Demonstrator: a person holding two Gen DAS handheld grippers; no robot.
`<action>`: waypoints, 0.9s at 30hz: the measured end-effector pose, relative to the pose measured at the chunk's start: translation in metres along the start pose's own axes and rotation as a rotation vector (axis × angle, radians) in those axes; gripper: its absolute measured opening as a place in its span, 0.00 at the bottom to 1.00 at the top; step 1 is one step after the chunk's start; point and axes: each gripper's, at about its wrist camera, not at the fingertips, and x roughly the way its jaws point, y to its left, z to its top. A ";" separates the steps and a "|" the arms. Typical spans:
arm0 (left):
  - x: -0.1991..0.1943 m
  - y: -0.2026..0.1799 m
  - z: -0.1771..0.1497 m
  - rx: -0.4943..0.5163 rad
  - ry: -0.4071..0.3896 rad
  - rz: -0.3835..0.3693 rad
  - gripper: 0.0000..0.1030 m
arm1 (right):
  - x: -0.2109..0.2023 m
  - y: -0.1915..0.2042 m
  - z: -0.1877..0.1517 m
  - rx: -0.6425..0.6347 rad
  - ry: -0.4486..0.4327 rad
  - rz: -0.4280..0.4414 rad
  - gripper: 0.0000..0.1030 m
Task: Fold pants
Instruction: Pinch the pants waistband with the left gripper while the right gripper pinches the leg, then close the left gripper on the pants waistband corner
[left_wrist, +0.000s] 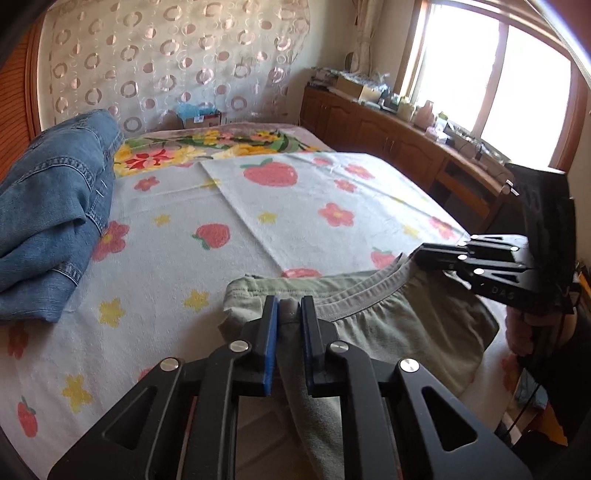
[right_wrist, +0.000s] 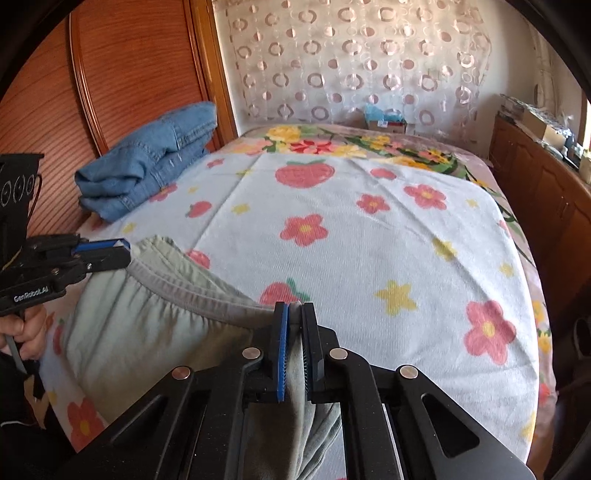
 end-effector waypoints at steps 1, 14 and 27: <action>-0.001 0.000 -0.001 -0.001 0.002 -0.002 0.13 | -0.003 0.000 0.000 0.005 -0.003 0.002 0.08; -0.007 0.002 -0.011 -0.006 0.011 0.067 0.76 | -0.031 -0.005 -0.020 0.049 -0.019 -0.045 0.45; 0.015 0.021 -0.018 -0.073 0.080 0.059 0.75 | -0.025 -0.023 -0.020 0.116 0.045 -0.006 0.45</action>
